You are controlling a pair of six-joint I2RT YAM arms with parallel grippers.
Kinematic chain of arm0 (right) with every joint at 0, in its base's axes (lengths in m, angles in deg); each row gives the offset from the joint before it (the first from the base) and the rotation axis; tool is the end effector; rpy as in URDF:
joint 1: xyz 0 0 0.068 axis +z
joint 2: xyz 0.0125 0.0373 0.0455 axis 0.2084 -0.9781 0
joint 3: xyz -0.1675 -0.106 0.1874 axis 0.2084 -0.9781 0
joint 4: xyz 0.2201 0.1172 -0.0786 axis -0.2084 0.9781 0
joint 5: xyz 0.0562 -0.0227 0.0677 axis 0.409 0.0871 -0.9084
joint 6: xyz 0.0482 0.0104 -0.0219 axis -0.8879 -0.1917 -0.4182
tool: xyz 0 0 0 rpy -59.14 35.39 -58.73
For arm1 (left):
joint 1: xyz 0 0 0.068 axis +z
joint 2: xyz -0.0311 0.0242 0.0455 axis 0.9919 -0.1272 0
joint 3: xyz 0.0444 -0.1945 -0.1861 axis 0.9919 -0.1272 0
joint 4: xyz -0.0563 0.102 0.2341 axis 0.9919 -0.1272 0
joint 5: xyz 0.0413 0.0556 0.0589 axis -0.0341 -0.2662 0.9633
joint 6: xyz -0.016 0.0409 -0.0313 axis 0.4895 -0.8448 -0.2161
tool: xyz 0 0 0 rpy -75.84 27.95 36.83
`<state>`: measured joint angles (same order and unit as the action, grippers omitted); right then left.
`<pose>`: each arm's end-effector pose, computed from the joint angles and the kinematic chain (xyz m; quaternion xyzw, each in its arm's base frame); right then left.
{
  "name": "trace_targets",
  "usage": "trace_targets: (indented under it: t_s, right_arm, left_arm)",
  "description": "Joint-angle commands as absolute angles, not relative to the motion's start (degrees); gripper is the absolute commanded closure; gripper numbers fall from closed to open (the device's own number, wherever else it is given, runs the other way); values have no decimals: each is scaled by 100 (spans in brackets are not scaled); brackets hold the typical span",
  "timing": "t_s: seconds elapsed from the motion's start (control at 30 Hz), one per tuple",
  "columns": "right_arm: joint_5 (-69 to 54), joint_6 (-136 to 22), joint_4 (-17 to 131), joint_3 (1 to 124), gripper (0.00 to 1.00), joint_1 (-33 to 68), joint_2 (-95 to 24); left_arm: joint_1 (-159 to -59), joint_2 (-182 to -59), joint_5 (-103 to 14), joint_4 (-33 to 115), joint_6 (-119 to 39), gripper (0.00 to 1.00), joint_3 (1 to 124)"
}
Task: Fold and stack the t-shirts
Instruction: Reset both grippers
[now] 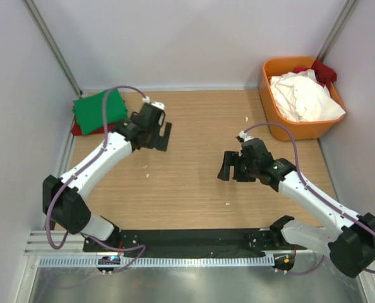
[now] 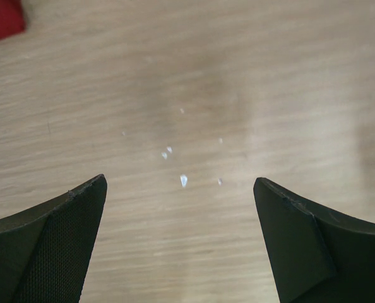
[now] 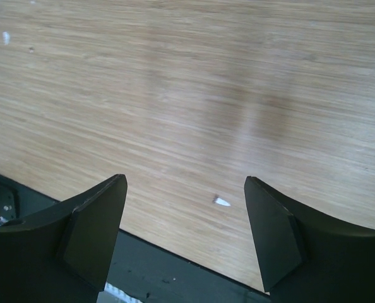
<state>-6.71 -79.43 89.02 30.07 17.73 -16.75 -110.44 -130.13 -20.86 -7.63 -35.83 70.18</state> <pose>0.1855 0.1110 0.2403 -0.0253 0.9408 0.2129 0.2627 0.2831 -0.1382 0.3271 0.0514 0.9365 -0.0021 0.3468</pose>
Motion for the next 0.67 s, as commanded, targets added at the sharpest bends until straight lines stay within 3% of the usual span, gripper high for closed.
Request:
trace_targets:
  t_s: [0.0, 0.27, 0.5, 0.63]
  right_arm:
    - [-225, -8363, 8995, 3143, 18, 2171, -1173]
    - [848, -8908, 9837, 3538, 14, 2735, -146]
    - [1842, -8944, 10480, 4521, 12, 2735, 593]
    - [2088, -8891, 10533, 4892, 12, 2735, 787]
  left_arm:
    - [-12009, -12622, -949, -904, -3954, 0, 6564]
    - [-13225, -11858, -726, -508, -4110, 0, 5904]
    - [-13261, -9559, -1808, 1047, -4252, 0, 4833]
    - [-13261, -8757, -809, 1101, -4349, 0, 4446]
